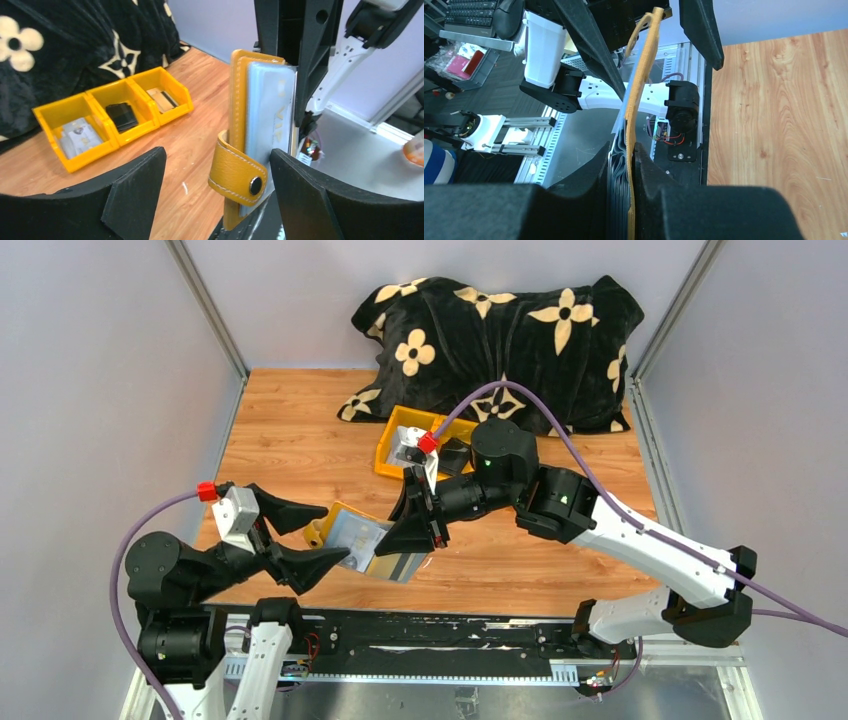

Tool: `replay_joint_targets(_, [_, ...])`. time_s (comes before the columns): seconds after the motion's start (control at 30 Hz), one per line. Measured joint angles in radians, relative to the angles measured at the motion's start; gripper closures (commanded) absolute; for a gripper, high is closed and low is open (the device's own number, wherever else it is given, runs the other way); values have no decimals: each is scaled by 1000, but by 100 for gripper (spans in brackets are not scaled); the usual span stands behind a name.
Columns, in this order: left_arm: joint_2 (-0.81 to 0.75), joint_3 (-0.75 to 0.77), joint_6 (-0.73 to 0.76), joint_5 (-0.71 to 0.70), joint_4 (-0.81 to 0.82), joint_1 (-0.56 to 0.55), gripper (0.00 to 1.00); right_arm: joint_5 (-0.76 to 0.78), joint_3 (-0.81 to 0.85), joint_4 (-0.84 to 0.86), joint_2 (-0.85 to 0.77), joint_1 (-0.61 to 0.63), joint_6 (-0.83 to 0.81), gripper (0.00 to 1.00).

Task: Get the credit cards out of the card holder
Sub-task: Open the card holder at the center of the board.

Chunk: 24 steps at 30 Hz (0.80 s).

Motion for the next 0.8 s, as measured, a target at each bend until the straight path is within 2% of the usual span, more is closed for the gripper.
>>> replay_joint_targets(0.17, [-10, -71, -195, 50, 148, 0, 23, -19, -40, 40, -13, -1, 31, 100])
replay_joint_targets(0.43, [-7, -153, -532, 126, 401, 0, 40, -58, -97, 129, -45, -11, 76, 100])
replay_joint_targets(0.5, [-7, -169, -606, 132, 452, 0, 49, -61, -101, 146, -47, -13, 85, 100])
replay_joint_targets(0.63, [-8, -175, -682, 138, 504, 0, 76, -63, -102, 176, -47, -16, 102, 100])
replay_joint_targets(0.7, [-13, -175, -705, 141, 528, 0, 85, -68, -106, 189, -47, -19, 113, 100])
replay_joint_targets(0.8, [-18, -175, -727, 142, 543, 0, 93, -70, -117, 194, -47, -30, 121, 100])
